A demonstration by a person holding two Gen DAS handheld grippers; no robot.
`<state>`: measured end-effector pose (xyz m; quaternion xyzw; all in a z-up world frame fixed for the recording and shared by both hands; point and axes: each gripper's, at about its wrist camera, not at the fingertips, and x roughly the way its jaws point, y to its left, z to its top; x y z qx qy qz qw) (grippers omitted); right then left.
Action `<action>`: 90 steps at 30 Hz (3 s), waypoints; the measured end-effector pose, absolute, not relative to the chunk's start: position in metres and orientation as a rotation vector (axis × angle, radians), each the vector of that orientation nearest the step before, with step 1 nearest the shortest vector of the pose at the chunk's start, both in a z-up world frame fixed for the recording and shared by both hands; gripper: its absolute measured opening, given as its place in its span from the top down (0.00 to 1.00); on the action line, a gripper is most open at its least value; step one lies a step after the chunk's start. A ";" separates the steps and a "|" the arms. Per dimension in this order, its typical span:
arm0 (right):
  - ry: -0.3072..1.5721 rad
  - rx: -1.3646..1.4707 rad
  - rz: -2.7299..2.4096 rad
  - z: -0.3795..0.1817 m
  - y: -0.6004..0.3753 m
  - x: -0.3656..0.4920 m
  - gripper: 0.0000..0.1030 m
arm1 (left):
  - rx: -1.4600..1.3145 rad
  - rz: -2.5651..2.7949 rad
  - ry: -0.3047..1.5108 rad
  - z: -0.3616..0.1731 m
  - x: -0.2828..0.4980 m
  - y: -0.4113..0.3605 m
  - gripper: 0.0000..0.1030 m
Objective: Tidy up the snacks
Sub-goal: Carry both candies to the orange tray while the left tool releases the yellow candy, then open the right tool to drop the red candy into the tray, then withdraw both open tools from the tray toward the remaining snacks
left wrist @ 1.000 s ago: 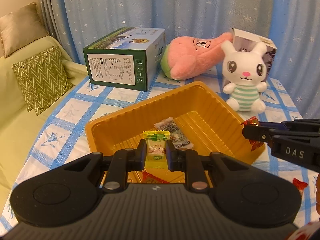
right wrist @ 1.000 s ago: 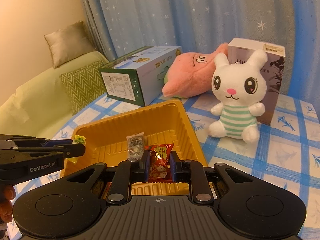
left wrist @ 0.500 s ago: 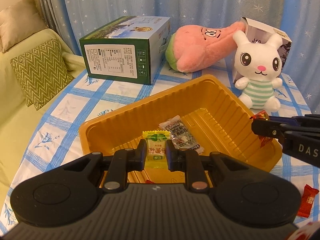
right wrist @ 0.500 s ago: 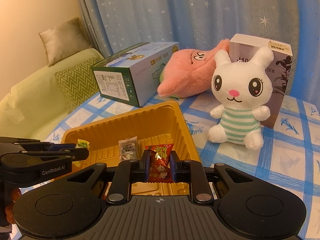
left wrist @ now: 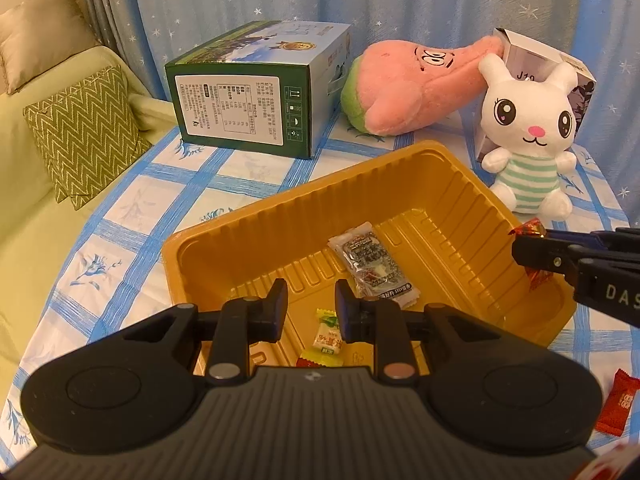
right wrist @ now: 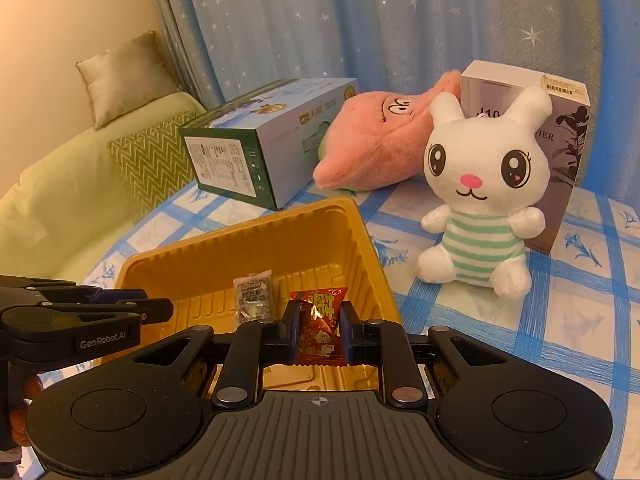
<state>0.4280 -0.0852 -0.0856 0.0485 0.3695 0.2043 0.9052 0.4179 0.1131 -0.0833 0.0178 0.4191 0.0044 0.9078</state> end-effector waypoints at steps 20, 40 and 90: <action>0.753 0.099 0.430 -0.086 -0.076 0.431 0.79 | 0.031 0.015 0.866 -0.081 0.407 0.116 0.74; 0.751 0.213 0.396 -0.079 -0.129 0.348 0.55 | 0.017 -0.051 0.816 -0.048 0.320 0.094 0.68; 0.882 0.135 0.284 -0.122 -0.263 0.234 0.55 | 0.049 -0.016 0.903 -0.085 0.164 0.031 0.67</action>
